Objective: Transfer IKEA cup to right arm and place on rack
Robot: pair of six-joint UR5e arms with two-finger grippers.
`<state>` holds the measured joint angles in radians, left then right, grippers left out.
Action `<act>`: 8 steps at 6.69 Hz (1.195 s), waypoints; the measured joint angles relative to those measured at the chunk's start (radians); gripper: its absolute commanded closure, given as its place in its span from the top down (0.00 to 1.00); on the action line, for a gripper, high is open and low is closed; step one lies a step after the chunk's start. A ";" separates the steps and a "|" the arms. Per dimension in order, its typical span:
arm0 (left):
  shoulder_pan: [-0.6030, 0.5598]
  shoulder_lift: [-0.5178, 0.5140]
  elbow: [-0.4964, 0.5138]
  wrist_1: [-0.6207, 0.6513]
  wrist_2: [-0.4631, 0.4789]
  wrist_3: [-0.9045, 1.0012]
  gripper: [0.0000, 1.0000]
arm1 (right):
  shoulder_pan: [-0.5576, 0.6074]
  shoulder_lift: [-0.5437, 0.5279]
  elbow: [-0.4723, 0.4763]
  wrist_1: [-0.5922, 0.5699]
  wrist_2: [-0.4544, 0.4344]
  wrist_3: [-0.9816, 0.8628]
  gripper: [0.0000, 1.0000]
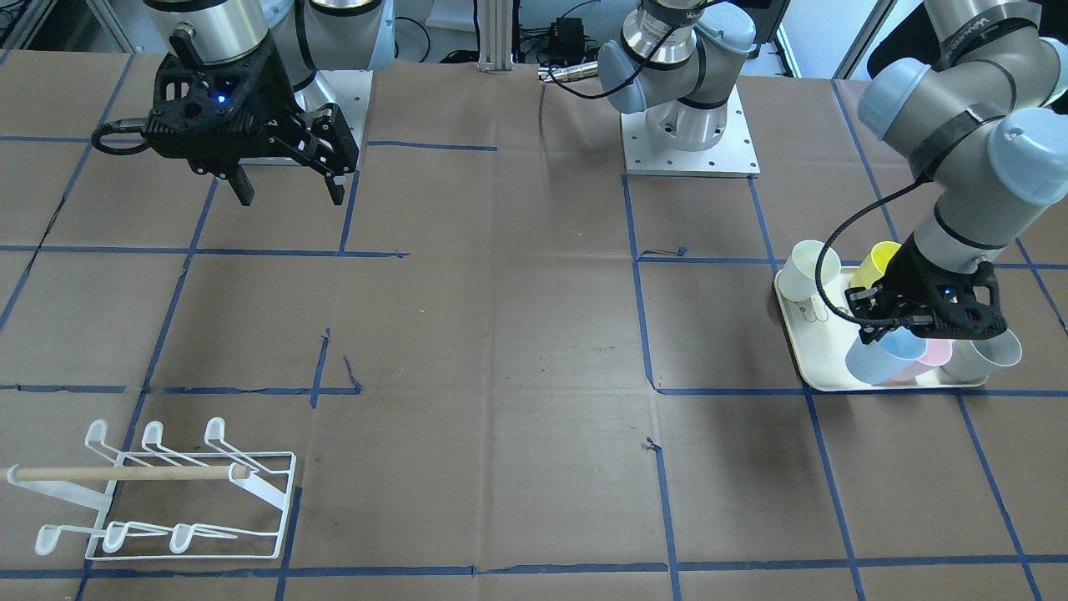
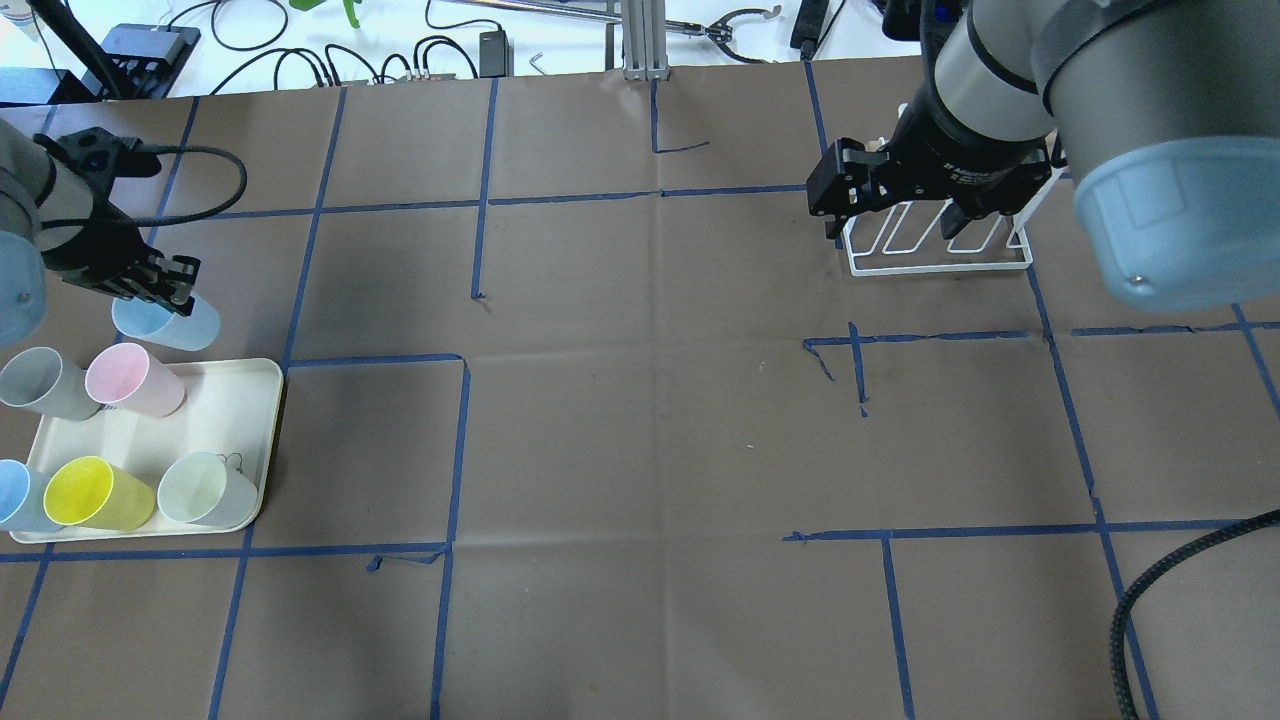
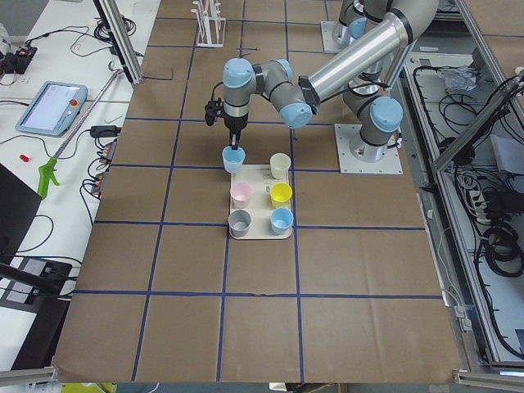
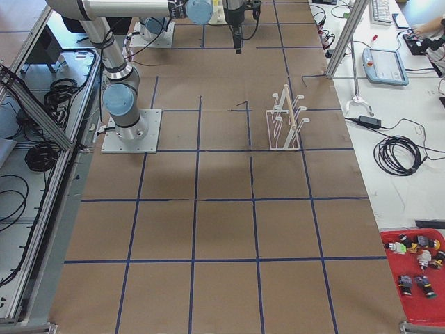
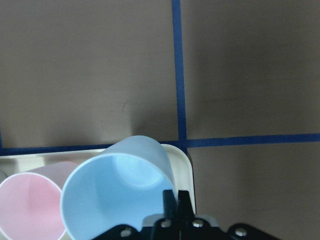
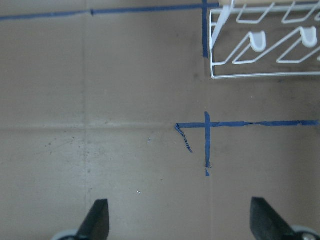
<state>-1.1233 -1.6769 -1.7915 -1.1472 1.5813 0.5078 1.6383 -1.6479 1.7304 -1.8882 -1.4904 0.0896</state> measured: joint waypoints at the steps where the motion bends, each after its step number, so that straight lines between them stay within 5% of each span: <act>1: -0.004 -0.002 0.092 -0.096 -0.009 0.000 0.00 | 0.000 -0.003 0.077 -0.169 0.057 0.006 1.00; 4: -0.023 -0.014 0.224 -0.173 -0.264 0.005 0.00 | 0.001 -0.002 0.279 -0.665 0.259 0.153 1.00; 8: -0.144 0.024 0.166 0.057 -0.707 -0.001 0.00 | 0.003 -0.002 0.466 -1.135 0.379 0.675 1.00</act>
<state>-1.2676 -1.6524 -1.6254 -1.0906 0.8741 0.5073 1.6413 -1.6496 2.1962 -3.0230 -1.1111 0.7645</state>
